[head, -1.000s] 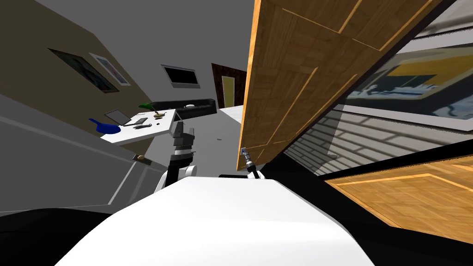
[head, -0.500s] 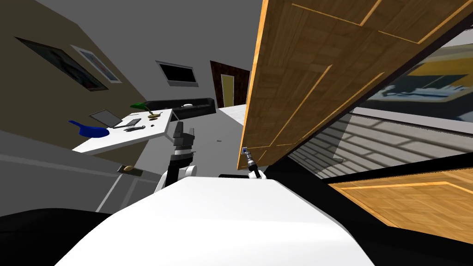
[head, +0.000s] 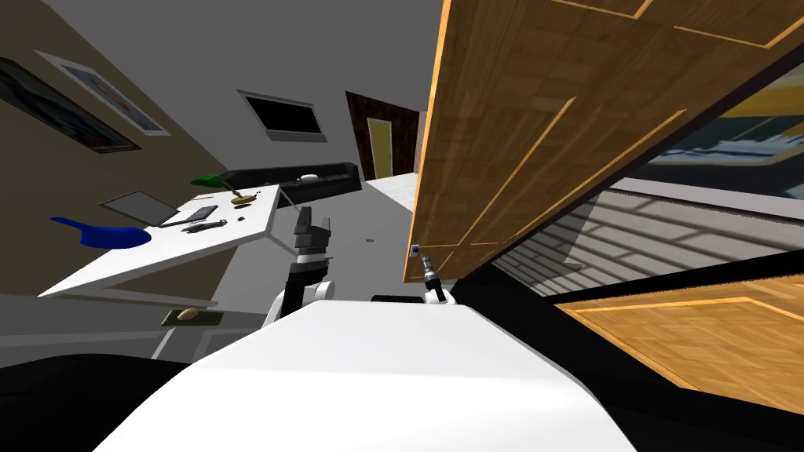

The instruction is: Push the door open

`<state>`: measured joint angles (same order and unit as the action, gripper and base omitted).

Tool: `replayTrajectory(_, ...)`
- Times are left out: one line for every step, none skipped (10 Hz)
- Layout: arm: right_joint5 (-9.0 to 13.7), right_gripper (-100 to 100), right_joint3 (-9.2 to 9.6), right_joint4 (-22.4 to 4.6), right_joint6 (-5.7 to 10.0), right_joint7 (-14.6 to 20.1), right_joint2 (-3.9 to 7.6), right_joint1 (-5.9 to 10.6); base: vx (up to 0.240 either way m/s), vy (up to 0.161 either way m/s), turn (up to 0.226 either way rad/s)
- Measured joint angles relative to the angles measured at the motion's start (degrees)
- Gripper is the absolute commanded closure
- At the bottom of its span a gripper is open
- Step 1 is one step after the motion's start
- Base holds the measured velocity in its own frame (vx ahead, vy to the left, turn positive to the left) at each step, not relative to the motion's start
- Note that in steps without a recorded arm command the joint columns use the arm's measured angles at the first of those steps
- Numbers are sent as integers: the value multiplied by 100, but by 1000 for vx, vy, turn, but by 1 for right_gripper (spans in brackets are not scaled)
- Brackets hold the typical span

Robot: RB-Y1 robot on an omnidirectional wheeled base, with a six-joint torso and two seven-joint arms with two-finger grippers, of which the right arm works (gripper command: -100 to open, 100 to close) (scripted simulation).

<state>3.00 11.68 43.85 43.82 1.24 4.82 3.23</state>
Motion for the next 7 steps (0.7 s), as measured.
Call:
replayTrajectory(6, -100, 2, 15, -6, 4, -9, -9, -240, 10, -60)
replayTrajectory(14, -100, 1, 27, -15, 9, -21, -14, -212, 23, -56)
replayTrajectory(22, -100, 0, 54, -30, 12, -35, -28, -246, 28, -54)
replayTrajectory(32, -100, -1, 92, -52, 17, -57, -43, -240, 56, -40)
replayTrajectory(40, -100, -2, 114, -67, 21, -79, -54, -102, 32, -13)
replayTrajectory(40, -100, -1, 114, -69, 21, -82, -59, 97, 37, 34)
replayTrajectory(45, -100, -11, 82, -43, 17, -69, -57, 203, 53, 19)
